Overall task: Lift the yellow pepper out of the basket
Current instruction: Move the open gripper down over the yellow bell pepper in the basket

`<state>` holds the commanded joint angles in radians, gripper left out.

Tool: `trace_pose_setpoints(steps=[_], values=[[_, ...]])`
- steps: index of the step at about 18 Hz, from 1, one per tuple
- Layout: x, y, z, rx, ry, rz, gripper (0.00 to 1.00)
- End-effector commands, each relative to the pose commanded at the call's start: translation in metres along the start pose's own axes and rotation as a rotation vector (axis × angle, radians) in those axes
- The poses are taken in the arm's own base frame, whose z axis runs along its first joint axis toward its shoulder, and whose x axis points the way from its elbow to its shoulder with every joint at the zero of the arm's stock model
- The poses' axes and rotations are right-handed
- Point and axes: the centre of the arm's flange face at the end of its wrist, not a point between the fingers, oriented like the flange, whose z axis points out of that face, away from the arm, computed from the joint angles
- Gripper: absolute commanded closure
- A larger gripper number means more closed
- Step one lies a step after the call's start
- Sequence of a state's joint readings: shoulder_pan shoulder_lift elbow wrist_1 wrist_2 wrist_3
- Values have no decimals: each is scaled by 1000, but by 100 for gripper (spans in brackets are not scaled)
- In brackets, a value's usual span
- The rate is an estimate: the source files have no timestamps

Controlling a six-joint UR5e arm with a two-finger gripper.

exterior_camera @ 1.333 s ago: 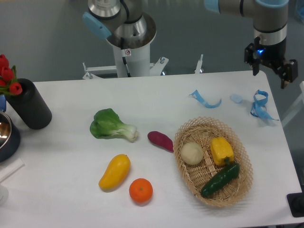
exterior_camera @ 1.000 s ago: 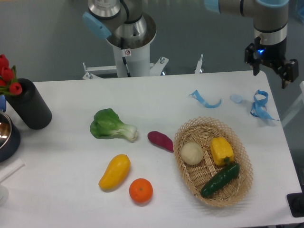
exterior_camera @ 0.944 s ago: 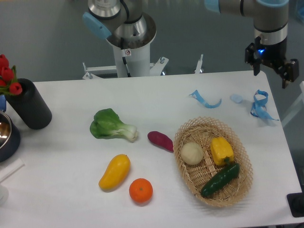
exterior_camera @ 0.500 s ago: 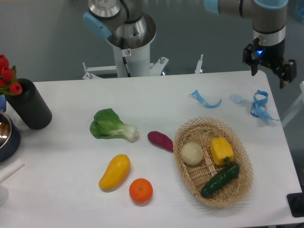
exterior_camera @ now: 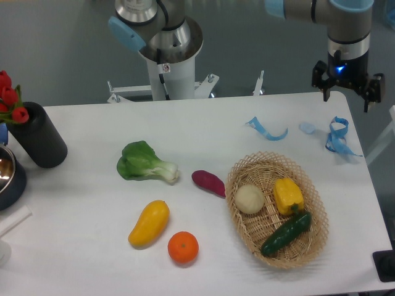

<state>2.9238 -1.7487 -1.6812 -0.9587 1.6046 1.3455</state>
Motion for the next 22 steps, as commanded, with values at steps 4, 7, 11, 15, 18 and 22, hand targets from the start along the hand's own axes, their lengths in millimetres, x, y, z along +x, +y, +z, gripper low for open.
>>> trace_pose_setpoints(steps=[4,7,11,15,18,22], values=[[2,-5,16,-11,25,-52,0],[8,-6,25,-10,48,-53,0],[17,-32,36,-6,63,-204,0],[4,-65,40,37,69,-406,0],[4,-76,44,120,127,-511,0],[4,-83,56,279,266,-607,0]])
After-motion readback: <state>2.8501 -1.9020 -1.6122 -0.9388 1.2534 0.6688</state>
